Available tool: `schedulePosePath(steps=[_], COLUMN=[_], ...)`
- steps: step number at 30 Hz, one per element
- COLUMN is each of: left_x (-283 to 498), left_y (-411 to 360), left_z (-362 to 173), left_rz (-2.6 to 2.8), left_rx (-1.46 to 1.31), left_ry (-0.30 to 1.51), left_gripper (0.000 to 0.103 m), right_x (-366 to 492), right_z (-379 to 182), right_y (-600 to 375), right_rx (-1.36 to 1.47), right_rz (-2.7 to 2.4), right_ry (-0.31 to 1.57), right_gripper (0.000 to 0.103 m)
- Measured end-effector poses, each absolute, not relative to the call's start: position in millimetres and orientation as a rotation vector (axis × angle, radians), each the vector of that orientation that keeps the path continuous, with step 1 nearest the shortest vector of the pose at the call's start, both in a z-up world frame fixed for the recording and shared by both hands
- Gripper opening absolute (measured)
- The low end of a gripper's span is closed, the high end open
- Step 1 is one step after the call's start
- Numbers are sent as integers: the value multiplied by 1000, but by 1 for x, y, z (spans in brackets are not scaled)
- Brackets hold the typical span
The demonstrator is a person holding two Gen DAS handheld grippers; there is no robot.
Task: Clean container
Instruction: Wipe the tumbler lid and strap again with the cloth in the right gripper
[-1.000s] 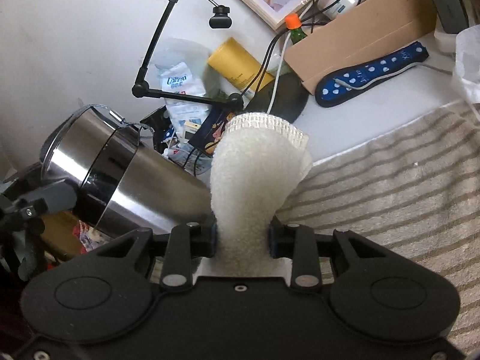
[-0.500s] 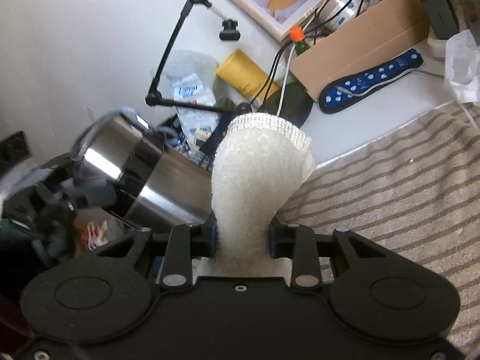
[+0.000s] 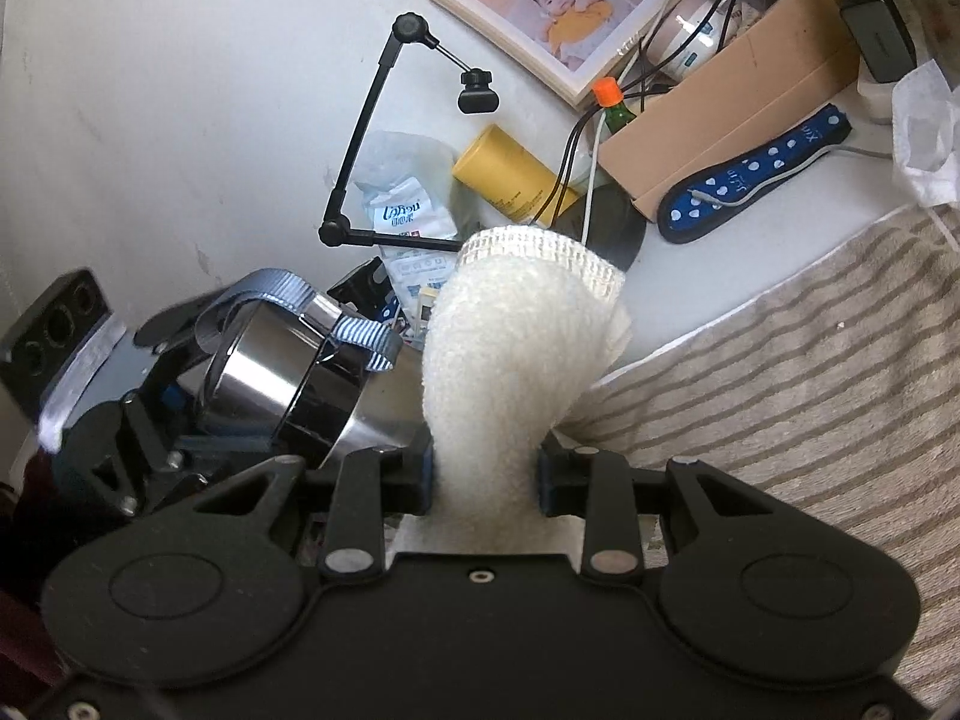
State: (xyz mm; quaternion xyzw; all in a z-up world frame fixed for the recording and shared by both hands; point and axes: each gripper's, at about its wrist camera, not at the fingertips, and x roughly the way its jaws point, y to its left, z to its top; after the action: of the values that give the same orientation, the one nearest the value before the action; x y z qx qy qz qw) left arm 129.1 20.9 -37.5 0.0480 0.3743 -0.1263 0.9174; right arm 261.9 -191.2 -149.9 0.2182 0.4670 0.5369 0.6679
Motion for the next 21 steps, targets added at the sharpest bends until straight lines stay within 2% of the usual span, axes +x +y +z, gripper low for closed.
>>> schedulePosePath(steps=[6, 12, 21], left_x=[114, 103, 69], left_y=[20, 36, 43], left_z=[-33, -36, -45], left_rz=[17, -51, -219], left_rx=[-137, -129, -61], left_ry=[738, 686, 580], left_gripper=[85, 84, 84], right_x=[261, 260, 264], right_z=[-147, -142, -122], right_y=[-187, -191, -201], right_rx=[480, 499, 752], right_rz=[1213, 1230, 1283], right_ry=[1053, 1057, 1020], right_gripper=[30, 30, 30])
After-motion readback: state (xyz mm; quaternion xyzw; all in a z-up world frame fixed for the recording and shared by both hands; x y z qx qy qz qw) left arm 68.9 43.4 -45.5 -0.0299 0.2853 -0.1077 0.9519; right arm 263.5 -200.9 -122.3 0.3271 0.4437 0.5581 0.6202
